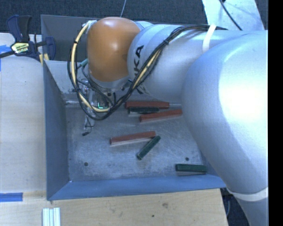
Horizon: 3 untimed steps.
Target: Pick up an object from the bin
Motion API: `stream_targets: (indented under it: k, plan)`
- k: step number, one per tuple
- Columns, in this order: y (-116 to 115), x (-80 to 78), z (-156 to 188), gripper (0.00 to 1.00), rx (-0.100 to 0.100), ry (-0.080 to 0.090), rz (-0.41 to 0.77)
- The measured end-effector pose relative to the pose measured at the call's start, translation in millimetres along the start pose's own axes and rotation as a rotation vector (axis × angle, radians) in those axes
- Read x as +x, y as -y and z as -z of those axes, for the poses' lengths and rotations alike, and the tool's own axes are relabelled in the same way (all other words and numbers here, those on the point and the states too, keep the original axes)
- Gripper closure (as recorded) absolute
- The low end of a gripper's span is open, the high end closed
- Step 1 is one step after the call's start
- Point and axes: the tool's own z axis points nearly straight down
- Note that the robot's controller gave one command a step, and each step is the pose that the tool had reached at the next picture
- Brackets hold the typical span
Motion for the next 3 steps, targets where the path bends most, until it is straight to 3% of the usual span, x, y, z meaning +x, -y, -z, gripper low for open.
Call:
stream_targets:
  k: [1,2,3]
  plan:
    - [1,-2.3,5,0.00,-0.002,0.008,-0.003]
    - [71,16.7,-41,0.00,-0.001,0.010,0.117]
    - [92,25.1,-11,0.00,-0.002,0.007,0.041]
